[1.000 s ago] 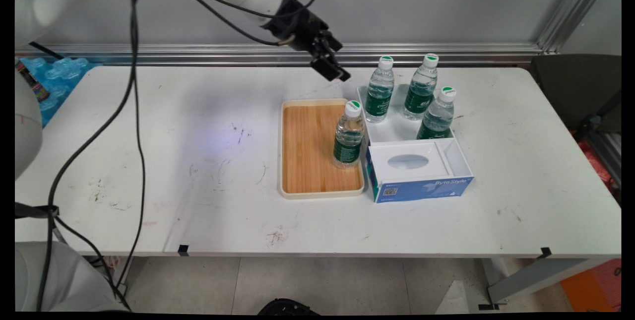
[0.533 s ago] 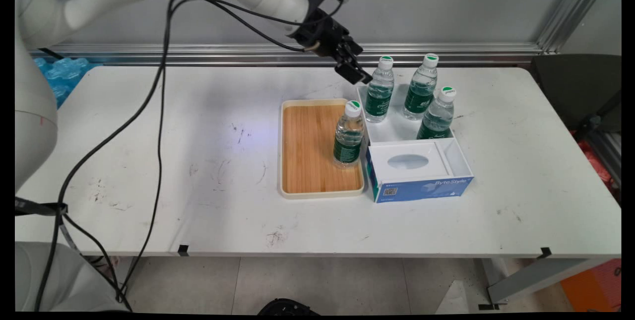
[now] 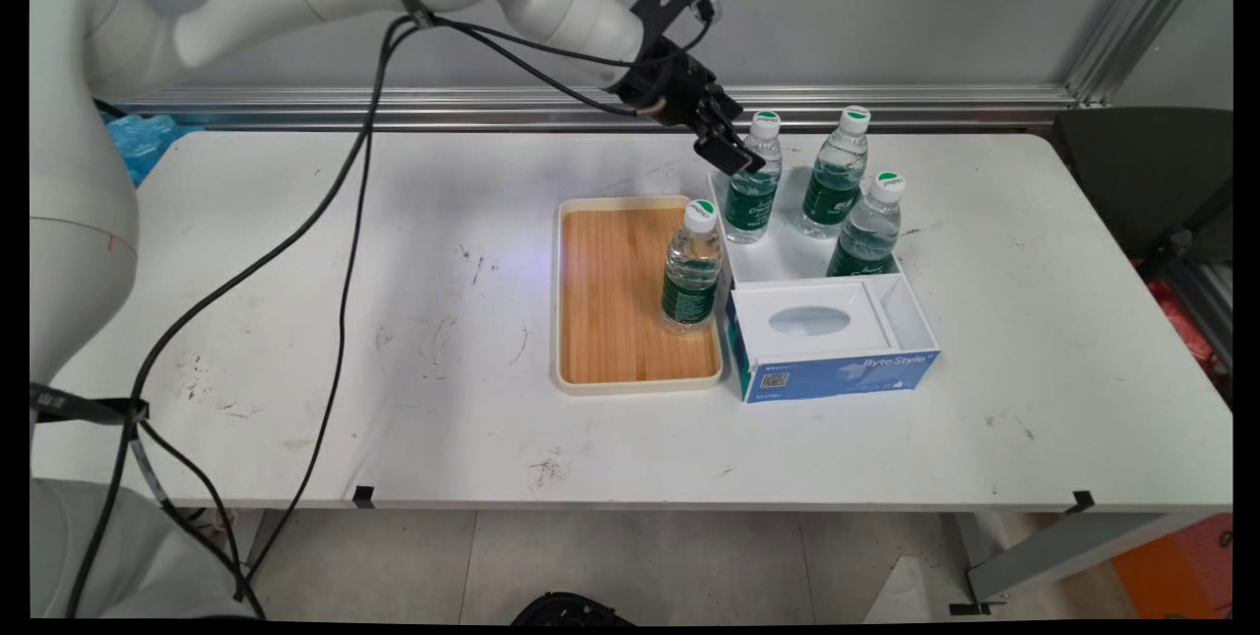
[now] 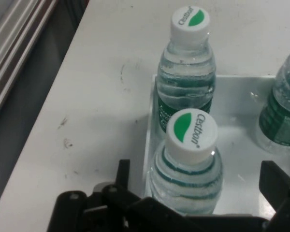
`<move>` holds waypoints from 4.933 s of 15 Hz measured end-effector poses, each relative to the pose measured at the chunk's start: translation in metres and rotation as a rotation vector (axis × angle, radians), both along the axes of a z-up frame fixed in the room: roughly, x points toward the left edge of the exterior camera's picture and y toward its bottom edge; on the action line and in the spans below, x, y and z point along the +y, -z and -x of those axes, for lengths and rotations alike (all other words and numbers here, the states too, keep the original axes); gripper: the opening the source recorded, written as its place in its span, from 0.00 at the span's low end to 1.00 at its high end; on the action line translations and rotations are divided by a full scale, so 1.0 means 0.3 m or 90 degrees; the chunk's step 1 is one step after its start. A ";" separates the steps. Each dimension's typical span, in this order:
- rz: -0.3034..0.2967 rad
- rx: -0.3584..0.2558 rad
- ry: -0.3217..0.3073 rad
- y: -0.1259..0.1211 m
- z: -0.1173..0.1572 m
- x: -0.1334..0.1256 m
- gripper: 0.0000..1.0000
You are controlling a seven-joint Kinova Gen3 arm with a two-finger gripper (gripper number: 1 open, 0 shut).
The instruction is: Pick up the green bottle from the white box, then place the picked object on the tray
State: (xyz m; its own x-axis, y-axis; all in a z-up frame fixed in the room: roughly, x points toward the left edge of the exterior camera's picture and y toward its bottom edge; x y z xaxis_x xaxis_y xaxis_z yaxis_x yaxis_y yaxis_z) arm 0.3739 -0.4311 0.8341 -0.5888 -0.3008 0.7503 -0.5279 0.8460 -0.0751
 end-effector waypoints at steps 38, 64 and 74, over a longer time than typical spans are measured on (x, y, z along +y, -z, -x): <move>0.019 -0.011 -0.004 -0.298 -0.114 0.118 0.00; -0.055 -0.058 0.024 -0.113 -0.322 0.606 0.00; -0.045 -0.034 0.047 -0.021 -0.283 0.597 0.00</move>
